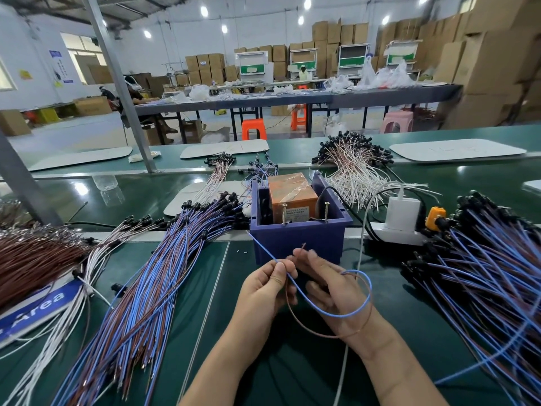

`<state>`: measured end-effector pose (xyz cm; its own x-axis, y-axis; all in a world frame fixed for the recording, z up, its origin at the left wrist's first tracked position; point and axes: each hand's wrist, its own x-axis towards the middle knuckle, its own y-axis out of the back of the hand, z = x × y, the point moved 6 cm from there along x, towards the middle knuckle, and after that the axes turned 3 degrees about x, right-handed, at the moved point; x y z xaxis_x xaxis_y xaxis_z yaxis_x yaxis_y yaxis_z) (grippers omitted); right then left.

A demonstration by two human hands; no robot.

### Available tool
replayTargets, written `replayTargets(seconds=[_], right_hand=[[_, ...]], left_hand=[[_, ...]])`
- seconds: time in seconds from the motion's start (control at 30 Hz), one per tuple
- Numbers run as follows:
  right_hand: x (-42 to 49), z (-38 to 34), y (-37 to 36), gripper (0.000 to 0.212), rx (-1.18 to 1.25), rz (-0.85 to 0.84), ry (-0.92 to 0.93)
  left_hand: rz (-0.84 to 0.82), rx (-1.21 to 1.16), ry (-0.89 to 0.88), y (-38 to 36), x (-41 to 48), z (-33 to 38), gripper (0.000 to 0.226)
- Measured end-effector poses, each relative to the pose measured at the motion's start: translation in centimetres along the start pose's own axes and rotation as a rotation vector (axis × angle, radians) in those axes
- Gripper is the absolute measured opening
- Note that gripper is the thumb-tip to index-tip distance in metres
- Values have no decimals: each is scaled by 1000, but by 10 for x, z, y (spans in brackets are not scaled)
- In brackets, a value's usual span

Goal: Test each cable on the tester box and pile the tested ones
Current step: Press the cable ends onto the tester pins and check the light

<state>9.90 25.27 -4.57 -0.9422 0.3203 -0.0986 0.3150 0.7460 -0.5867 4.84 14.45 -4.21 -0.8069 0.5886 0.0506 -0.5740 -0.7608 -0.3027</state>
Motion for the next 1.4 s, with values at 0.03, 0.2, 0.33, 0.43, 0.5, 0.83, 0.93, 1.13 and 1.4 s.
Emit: replayTargets(seconds=[0.03,0.2,0.33,0.43,0.5,0.83,0.93,1.13,1.4], right_hand=[[-1,0,-2,24,-17,-6,-8],[-2,-1,-6,17,9,10,-27],[-6,-5,-8,17,69,-25,-20],[-6,-6,-9,22,143,-64,-2],[-5,-5,-9,21,165,-76,1],[-4,-5,-8,19,154,-112,7],[-4,-6,-9,14,168,-112,10],[-5,-8,-11,16,176,-111,30],[-5,-9,-11,13,188,-116,18]], left_hand=[[-11,-27,15,0,1,-2,18],[-118,-109,76,-4,4,-8,17],[-211,-127,92,-8,2,-9,17],[-245,-149,95,-10,1,-8,18],[-259,-170,99,-11,1,-8,17],[-269,-155,113,-12,0,-8,20],[-265,-155,116,-11,0,-8,20],[-249,-151,116,-10,1,-9,21],[-223,-131,101,-6,4,-12,19]])
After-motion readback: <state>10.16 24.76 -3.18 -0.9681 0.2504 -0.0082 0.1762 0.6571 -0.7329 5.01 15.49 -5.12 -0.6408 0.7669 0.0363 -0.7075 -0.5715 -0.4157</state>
